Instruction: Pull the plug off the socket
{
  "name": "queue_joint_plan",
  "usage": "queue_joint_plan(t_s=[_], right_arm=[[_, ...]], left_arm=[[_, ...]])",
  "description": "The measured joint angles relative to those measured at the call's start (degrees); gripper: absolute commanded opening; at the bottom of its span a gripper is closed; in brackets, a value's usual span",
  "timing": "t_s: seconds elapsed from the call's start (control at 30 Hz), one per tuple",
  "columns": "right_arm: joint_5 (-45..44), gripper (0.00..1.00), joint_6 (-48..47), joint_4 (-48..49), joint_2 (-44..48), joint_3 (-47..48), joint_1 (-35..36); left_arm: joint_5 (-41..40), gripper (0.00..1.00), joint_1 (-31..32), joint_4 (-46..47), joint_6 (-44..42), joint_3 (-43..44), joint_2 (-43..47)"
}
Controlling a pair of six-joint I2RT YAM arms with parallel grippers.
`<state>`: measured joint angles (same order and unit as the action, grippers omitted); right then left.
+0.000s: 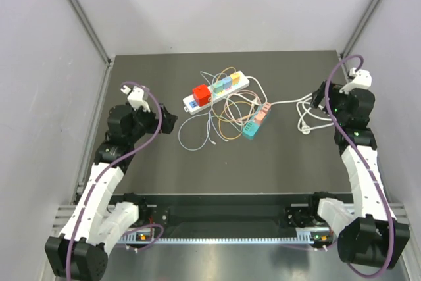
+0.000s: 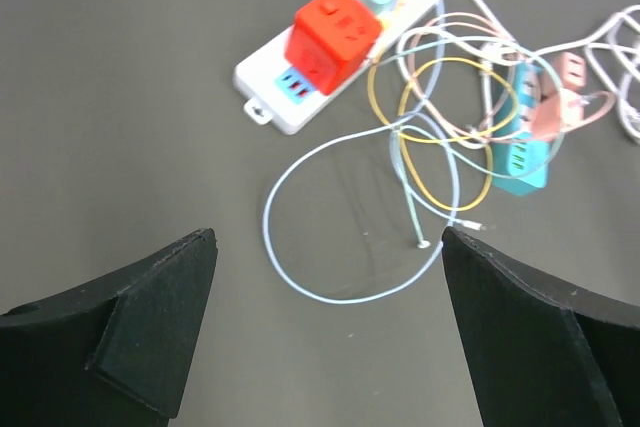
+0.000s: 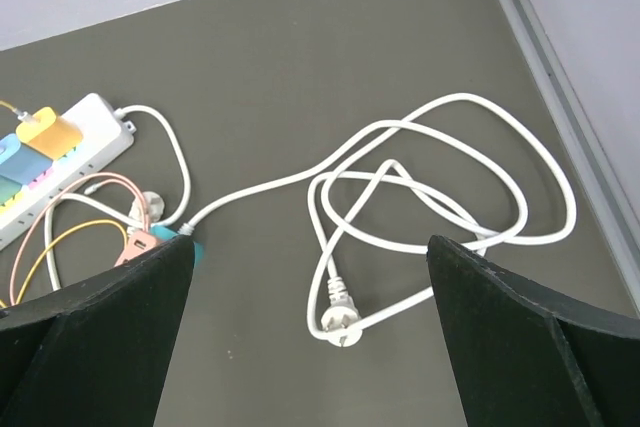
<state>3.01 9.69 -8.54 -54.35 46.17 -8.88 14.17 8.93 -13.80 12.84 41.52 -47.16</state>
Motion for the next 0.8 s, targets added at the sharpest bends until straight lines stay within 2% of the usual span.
queue_joint_plan(t_s=[0.17,0.3,0.47,0.53,0.6,0.73,0.8], right_arm=[[4.26,1.0,-1.75,0.42,1.07,-0.22,-0.04],[13.25,1.0,-6.23,0.74,3.06,-0.66,-0.02],[26.82,1.0,-16.68,0.35,3.37,-1.2,-0.02],[30.34,1.0,-20.22,-1.01,3.34,-1.6,-0.04],[33.2,1.0,-23.12,-2.67,3.28,-1.77,-0.04],[36.74,1.0,-26.34,-4.76,3.28,-1.92,-0.66],[37.33,1.0,-27.17,-5.03,3.28,-1.92,-1.31]], left_arm=[[5.27,0.99,0.0,1.57,0.07,0.0,-1.07],[8.5,0.99,0.0,2.14,0.46,0.0,-2.25],[12.5,0.94,1.2,3.78,2.1,0.04,-4.33],[12.07,0.94,4.92,4.24,3.04,0.26,-6.49],[10.38,0.93,11.37,4.57,3.67,1.05,-9.7],[4.39,0.87,24.68,4.92,4.48,4.61,-18.03],[1.86,0.83,28.52,5.27,5.38,7.28,-22.62]])
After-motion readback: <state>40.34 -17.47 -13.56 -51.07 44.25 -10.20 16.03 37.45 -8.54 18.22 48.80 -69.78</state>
